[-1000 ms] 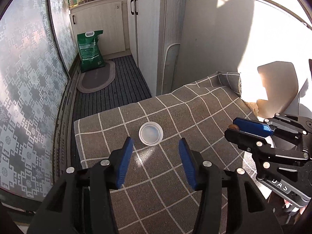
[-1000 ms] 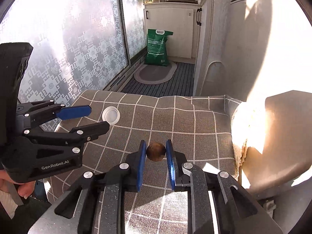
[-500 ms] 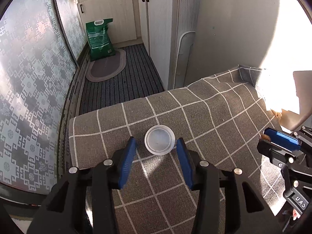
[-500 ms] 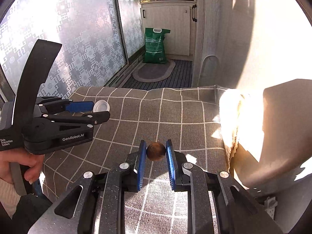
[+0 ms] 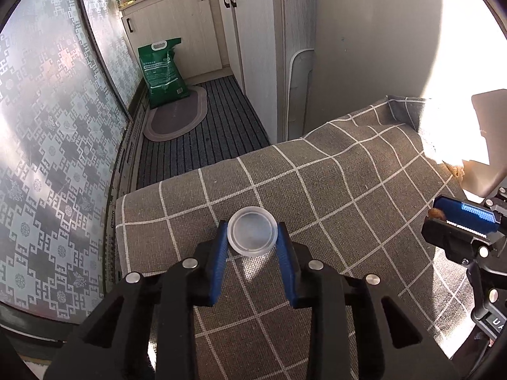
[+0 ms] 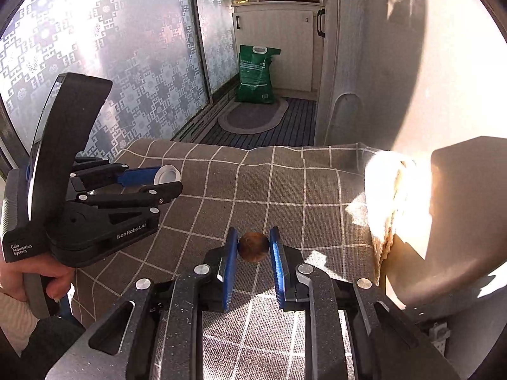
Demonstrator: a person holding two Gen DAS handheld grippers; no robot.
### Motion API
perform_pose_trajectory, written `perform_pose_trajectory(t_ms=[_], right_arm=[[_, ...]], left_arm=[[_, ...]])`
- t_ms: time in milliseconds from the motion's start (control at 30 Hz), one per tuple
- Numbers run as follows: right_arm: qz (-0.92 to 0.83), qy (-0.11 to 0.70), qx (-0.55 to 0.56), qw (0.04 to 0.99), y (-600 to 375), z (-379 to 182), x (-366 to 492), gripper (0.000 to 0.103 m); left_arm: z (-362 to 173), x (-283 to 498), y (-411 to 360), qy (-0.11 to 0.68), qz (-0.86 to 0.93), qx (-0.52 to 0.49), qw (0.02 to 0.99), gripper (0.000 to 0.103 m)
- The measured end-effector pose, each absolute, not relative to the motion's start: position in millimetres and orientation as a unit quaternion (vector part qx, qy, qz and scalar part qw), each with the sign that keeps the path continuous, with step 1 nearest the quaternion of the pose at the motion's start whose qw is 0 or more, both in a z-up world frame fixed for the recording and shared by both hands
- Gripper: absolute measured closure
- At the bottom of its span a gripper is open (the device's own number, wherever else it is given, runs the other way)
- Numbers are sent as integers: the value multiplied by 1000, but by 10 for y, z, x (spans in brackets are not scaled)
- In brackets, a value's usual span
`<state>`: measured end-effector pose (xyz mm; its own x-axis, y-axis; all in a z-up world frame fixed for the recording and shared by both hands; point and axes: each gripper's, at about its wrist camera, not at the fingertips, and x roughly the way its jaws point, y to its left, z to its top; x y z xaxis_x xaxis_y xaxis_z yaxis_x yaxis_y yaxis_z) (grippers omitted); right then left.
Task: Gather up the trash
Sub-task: 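Grasp the small white lid with the left gripper while the right gripper grasps the brown nut, then carry the lid and nut over the bin and open both grippers to drop them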
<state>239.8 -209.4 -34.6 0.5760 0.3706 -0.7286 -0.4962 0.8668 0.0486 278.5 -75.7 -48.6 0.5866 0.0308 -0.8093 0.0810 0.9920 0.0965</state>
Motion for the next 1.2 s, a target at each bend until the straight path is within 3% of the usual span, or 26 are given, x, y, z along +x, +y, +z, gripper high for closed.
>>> perform_pose_trajectory(t_ms=[867, 1200], right_arm=[[317, 380, -95, 864, -1102, -74, 2166, 83], [342, 375, -108, 855, -719, -31, 2036, 83]], left_arm=[[94, 1815, 107, 411, -34, 9, 911, 71], [-160, 1531, 571, 444, -34, -13, 895, 71]])
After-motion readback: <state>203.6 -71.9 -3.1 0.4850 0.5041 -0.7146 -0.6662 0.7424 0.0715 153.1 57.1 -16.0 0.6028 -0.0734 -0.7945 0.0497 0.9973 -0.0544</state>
